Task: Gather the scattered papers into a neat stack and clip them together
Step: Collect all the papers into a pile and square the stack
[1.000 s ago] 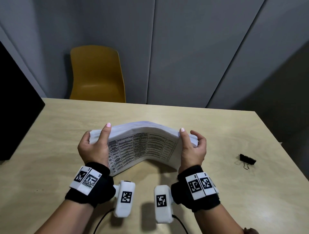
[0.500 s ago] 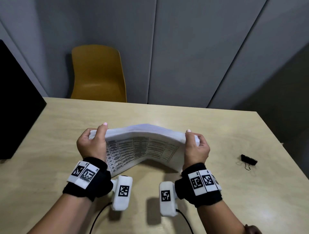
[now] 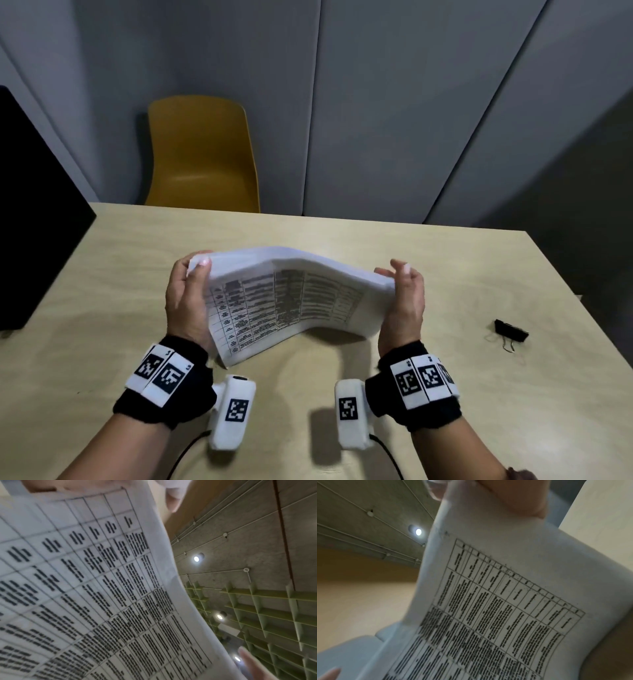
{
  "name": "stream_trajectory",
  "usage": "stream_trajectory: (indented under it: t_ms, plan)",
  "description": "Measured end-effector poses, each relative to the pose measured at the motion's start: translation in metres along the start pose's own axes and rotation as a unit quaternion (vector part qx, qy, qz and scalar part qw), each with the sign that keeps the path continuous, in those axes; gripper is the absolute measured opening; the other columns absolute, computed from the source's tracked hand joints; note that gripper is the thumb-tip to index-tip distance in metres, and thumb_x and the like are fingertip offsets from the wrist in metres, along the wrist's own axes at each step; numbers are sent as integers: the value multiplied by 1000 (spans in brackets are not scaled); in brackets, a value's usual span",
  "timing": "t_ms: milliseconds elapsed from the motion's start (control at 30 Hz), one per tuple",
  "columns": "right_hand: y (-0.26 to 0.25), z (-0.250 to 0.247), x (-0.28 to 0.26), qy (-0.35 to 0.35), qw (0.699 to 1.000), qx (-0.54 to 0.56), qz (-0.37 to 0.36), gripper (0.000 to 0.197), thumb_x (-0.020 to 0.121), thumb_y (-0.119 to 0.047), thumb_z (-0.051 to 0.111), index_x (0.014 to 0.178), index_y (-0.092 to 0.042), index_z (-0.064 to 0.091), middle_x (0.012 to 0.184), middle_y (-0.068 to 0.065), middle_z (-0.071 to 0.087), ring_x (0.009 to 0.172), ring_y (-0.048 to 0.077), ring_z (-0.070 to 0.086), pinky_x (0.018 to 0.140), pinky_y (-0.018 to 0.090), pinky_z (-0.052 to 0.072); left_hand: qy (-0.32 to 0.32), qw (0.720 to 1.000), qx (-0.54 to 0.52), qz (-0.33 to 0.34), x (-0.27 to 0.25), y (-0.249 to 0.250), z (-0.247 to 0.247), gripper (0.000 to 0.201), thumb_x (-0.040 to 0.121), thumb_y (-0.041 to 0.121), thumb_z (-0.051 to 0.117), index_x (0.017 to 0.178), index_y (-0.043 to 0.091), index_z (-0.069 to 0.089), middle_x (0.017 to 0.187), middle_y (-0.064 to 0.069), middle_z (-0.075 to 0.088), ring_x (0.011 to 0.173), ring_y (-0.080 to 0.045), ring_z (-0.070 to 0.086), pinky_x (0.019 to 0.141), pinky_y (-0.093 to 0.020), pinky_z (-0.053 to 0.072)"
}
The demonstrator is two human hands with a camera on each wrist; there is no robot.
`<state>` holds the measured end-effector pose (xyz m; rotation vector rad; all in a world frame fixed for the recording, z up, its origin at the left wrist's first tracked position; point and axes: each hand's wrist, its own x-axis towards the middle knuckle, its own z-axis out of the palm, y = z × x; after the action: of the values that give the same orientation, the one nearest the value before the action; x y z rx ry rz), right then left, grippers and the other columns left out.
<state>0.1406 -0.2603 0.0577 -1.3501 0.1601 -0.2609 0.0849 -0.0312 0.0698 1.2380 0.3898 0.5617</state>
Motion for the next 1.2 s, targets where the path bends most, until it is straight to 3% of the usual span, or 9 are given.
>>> stream_trajectory:
  t_ms: [133, 333, 433, 533, 633, 800, 967, 1067, 1200]
  plan:
    - [12, -19, 3, -179, 976, -112, -43, 88, 63, -19, 78, 134, -35, 28, 106, 2, 57, 94, 10, 60, 86, 21, 50, -97, 987, 128, 8, 7, -7, -18, 60, 71, -7, 68, 120, 17, 44, 96, 6, 62, 83, -6, 63, 70, -16, 52]
    - [21, -22, 21, -130, 963, -237, -11, 23, 71, -5, 75, 90, -15, 66, 88, 8, 70, 83, 21, 65, 86, 47, 54, -101, 972, 210, -29, 7, -19, -17, 24, 81, 3, 65, 89, 26, 63, 68, 26, 70, 66, 8, 66, 73, -21, 53]
    - [13, -21, 17, -124, 978, -169, -23, 27, 75, 6, 70, 81, -20, 65, 67, -13, 71, 70, 2, 66, 72, 24, 56, -81, 975, 206, 3, 10, -15, -21, 23, 78, 6, 70, 82, 28, 65, 66, 28, 69, 69, 7, 66, 69, -14, 53]
    - [21, -28, 10, -153, 974, -169, -4, 27, 73, 7, 72, 94, -7, 65, 77, -9, 72, 67, -7, 64, 68, 14, 53, -93, 973, 210, -20, 3, -18, -24, 28, 72, -1, 73, 80, 24, 63, 58, 25, 67, 63, 5, 65, 57, -9, 50]
    - [32, -31, 3, -161, 965, -207, 30, 26, 74, 3, 72, 81, -21, 66, 77, -8, 71, 65, -9, 63, 73, 28, 53, -88, 975, 198, -49, -6, -23, -23, 21, 78, 0, 67, 82, 20, 62, 59, 20, 66, 71, -8, 65, 67, -18, 46]
    - [36, -27, -5, -91, 977, -192, -8, 24, 63, -24, 71, 81, -39, 70, 87, 1, 70, 88, 22, 67, 84, 47, 54, -80, 975, 207, -13, -5, -29, -24, 23, 79, 2, 68, 78, 25, 62, 57, 29, 66, 65, 7, 64, 64, -14, 49]
    - [14, -21, -15, -53, 966, -173, -186, 90, 73, -2, 66, 137, -46, 20, 109, -12, 51, 89, 0, 58, 84, 15, 47, -12, 965, 221, 142, -12, -24, -21, 73, 76, -4, 66, 123, 44, 37, 107, 14, 56, 92, -2, 61, 79, -15, 52]
    - [5, -17, -14, -46, 900, -280, -331, 72, 71, 0, 59, 139, -16, 39, 121, 6, 43, 112, -7, 42, 95, 6, 35, -15, 899, 352, 260, -13, -18, -18, 80, 75, -8, 61, 141, 27, 32, 129, -14, 46, 105, -12, 50, 93, -8, 42]
    - [-1, -12, -19, -73, 890, -349, -285, 47, 71, -12, 58, 118, -16, 62, 124, 15, 47, 95, -20, 39, 86, -2, 35, -33, 880, 415, 231, -23, -5, -7, 68, 79, -12, 54, 137, 22, 41, 126, -24, 42, 101, -25, 48, 93, -29, 40]
